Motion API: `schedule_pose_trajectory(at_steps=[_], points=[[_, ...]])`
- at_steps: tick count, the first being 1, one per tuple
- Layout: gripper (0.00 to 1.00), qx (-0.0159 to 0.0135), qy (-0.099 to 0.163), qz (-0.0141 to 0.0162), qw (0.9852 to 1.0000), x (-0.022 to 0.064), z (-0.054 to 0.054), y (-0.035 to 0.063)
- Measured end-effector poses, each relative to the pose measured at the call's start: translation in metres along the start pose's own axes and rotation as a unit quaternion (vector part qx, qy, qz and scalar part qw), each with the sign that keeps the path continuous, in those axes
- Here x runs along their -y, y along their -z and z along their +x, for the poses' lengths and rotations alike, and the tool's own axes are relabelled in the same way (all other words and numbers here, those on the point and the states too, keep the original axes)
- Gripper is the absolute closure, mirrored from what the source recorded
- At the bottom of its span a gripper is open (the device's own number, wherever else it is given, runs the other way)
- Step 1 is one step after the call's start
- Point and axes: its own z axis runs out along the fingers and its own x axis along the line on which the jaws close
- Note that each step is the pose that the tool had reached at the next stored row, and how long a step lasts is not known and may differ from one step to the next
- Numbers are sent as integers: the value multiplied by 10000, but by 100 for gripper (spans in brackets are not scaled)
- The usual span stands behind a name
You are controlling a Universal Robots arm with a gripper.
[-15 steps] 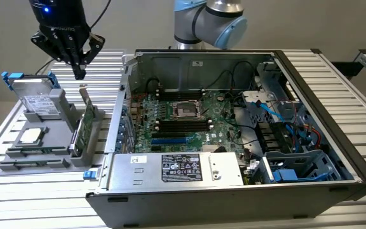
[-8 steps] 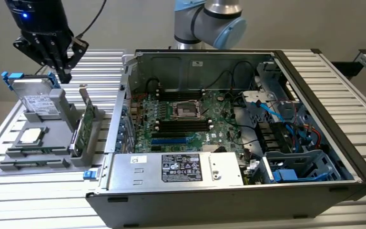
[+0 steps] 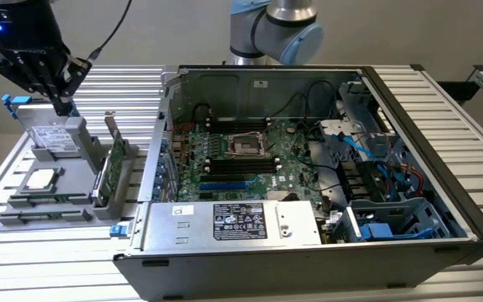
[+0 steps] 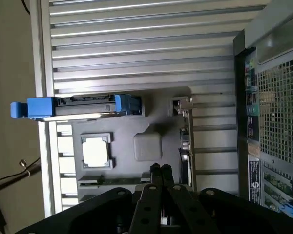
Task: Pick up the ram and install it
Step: 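Reach for the ram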
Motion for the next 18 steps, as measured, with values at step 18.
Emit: schedule_pose_trajectory(at_steps=[18], points=[[90,-3,66,2,10000,359,410,-87]])
